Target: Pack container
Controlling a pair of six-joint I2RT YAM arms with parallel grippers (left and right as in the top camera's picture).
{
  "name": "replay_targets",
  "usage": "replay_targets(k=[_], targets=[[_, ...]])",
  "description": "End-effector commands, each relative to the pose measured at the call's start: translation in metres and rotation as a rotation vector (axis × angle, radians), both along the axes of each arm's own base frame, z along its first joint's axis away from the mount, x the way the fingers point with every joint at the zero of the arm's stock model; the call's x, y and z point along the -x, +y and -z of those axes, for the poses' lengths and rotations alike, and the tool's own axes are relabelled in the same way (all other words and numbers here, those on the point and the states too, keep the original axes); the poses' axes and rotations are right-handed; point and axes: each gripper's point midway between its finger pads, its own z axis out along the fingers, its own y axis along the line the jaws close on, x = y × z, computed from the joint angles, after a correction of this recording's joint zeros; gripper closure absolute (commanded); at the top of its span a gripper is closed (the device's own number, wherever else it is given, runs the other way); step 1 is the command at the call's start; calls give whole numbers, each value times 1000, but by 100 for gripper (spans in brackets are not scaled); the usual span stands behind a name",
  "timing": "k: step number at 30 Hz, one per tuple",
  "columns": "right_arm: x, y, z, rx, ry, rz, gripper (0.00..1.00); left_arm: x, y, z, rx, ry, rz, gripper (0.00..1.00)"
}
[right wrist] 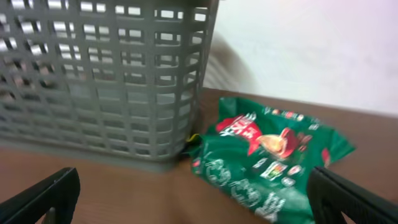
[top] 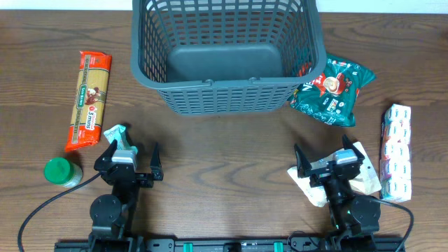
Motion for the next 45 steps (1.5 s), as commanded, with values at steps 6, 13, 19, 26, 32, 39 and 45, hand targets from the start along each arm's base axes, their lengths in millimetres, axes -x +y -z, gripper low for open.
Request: replay_targets(k=[6, 13, 19, 26, 32, 39, 45], targets=[[2, -9, -30, -335, 23, 52, 1, 1, 5, 19, 137, 94, -49, 1], [0, -49, -92, -257, 147, 234, 1, 7, 13, -16, 173, 200, -111, 2], [-29, -66, -127, -204, 454, 232, 1, -4, 17, -52, 109, 321, -145, 2], [-77, -80, -147, -306, 833, 150, 1, -18, 17, -70, 42, 498, -151, 2], [-135, -101, -128, -351, 885, 172, 1, -20, 22, -76, 0, 591, -178, 2], [-171, -119, -34, -384, 1098, 171, 1, -15, 23, -74, -6, 625, -179, 2], [-188, -118, 38, -410, 1225, 80, 1, -14, 23, -73, -7, 628, -179, 2]])
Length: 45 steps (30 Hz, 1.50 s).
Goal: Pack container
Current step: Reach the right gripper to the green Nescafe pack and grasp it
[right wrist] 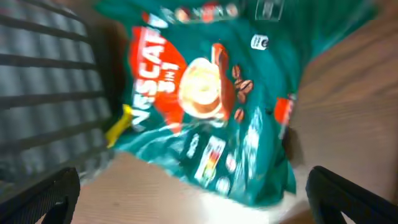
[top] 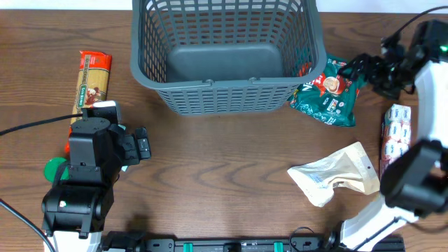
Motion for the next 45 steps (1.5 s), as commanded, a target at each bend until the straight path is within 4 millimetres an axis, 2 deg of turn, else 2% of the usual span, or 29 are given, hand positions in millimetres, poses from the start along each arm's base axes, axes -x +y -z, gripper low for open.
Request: replay_targets(k=[1, 8, 20, 30, 32, 35, 36, 41, 45], targets=[[-10, 2, 22, -54, -4, -55, 1, -2, 3, -10, -20, -19, -2, 2], [-20, -1, 65, -76, 34, -75, 1, -2, 3, -10, -20, -19, -2, 1], [-24, -3, 103, -98, 48, -122, 1, -2, 3, -10, -20, -19, -2, 1], [-24, 4, 126, -156, 65, -137, 2, -1, 3, -10, -20, -19, -2, 2], [-24, 4, 127, -157, 67, -137, 14, -1, 3, -10, -20, -19, -2, 1], [-24, 4, 127, -157, 67, -137, 43, -1, 3, -10, -20, -19, -2, 2], [-23, 4, 127, -158, 69, -137, 49, -1, 3, -10, -20, -19, -2, 2], [-22, 4, 127, -160, 73, -137, 64, -1, 3, -10, -20, -19, -2, 1], [-21, 5, 127, -163, 79, -136, 94, -1, 3, -10, -20, -19, -2, 2]])
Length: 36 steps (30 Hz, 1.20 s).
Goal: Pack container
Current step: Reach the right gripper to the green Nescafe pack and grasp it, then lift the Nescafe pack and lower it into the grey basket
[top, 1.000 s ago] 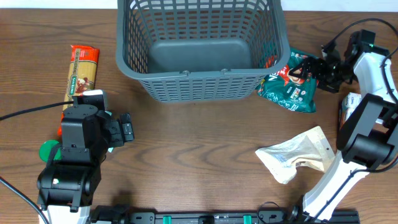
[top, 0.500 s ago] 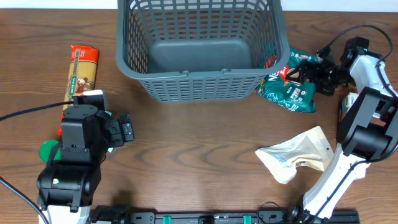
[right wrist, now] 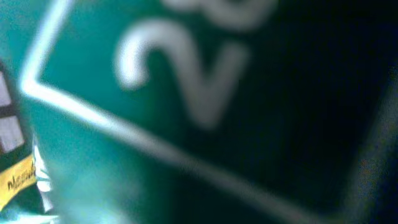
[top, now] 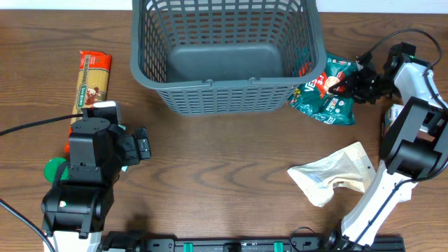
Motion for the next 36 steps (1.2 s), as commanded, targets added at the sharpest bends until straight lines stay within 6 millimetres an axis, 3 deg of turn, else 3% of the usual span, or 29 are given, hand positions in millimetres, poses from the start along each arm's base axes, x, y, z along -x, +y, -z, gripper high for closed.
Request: replay_targets(k=[1, 7, 12, 16, 24, 32, 36], targets=[[7, 0, 13, 3, 43, -3, 99, -2, 3, -10, -19, -21, -2, 2], [12, 2, 7, -4, 62, -3, 99, -2, 3, -10, -19, -21, -2, 2], [9, 1, -35, 26, -12, -1, 99, -2, 3, -10, -19, -21, -2, 2], [2, -14, -95, 138, -124, 82, 99, -2, 3, -10, -19, -20, -2, 2], [7, -34, -243, 348, -479, 227, 99, 0, 3, -8, -21, -8, -2, 2], [45, -30, -410, 515, -932, 434, 99, 1, 3, -7, -21, -6, -2, 1], [60, -1, -463, 510, -1111, 426, 99, 1, 3, -7, -21, -6, -2, 2]])
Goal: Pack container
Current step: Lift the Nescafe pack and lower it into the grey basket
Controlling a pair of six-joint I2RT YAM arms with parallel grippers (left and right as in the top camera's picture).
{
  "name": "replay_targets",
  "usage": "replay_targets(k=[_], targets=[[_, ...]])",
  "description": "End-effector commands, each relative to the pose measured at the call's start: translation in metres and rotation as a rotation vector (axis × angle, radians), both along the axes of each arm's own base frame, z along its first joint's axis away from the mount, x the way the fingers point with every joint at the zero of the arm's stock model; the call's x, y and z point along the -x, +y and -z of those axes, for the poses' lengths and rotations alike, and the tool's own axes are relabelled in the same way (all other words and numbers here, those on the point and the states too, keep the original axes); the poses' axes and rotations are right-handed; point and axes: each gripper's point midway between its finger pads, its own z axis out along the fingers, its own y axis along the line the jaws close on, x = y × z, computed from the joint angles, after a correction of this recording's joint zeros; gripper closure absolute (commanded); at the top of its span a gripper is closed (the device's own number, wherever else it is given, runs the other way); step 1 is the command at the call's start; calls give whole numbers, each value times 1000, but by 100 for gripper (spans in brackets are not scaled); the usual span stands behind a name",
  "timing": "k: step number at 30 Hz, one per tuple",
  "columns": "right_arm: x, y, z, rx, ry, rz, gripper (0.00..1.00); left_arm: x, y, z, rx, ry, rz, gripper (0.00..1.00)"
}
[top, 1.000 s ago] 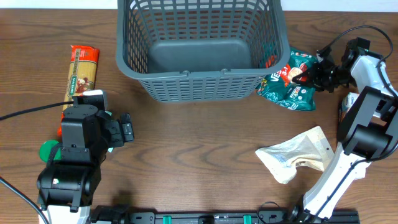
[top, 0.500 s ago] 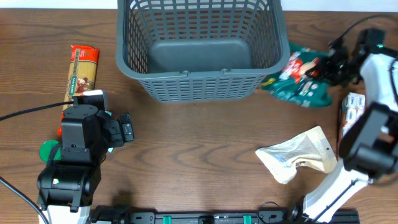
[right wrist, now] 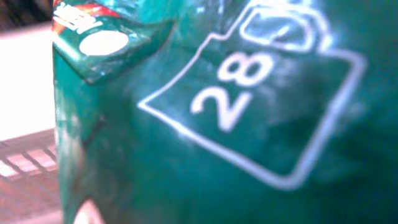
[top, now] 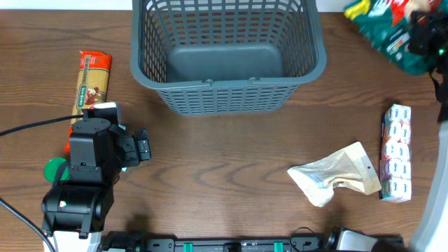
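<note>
The grey plastic basket (top: 231, 80) stands at the back middle of the table with nothing in it. A green coffee bag (top: 388, 28) hangs in the air at the far right, level with the basket's right rim, and my right gripper (top: 422, 35) is shut on it. In the right wrist view the green bag (right wrist: 249, 124) fills nearly the whole picture, so the fingers are hidden there. My left gripper (top: 143, 143) hovers open and holds nothing at the front left, beside the pasta.
A red pasta pack (top: 91, 98) lies at the left, with a green-lidded jar (top: 54, 170) in front of it. A crumpled white pouch (top: 336, 175) and a long white multipack (top: 396, 150) lie at the front right.
The green bag lay on the table beside the basket's right corner with my right gripper on it. Now it is off the table, higher and further back right. The left arm is unchanged.
Both arms rested low at the table's front edge with open grippers. Then the left arm stood raised by the pasta and the right gripper was open over the green bag. It was then down on the bag, and now holds it in the air.
</note>
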Motion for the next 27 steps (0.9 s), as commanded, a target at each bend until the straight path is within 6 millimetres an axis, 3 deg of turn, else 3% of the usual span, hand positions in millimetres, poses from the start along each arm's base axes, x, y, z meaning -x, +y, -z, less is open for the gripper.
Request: replay_targets(k=[1, 10, 14, 17, 20, 23, 27], targets=[[19, 33, -58, 2, -170, -43, 99, -2, 3, -10, -19, -22, -2, 2], [-11, 161, -60, 36, -199, -397, 99, -1, 3, -9, -20, -15, -1, 1], [-29, 224, -40, 114, -124, -554, 99, 2, 3, -6, -21, 2, -1, 2], [-44, 260, -2, 178, -17, -649, 99, 4, 4, -4, -23, 15, -1, 2], [-63, 283, 56, 195, 128, -701, 99, 5, 4, -3, -23, 20, -1, 1], [-79, 292, 123, 189, 298, -720, 99, 5, 4, -3, -23, 20, -1, 2], [-90, 296, 191, 184, 465, -728, 99, 5, 4, -3, -23, 20, -1, 1]])
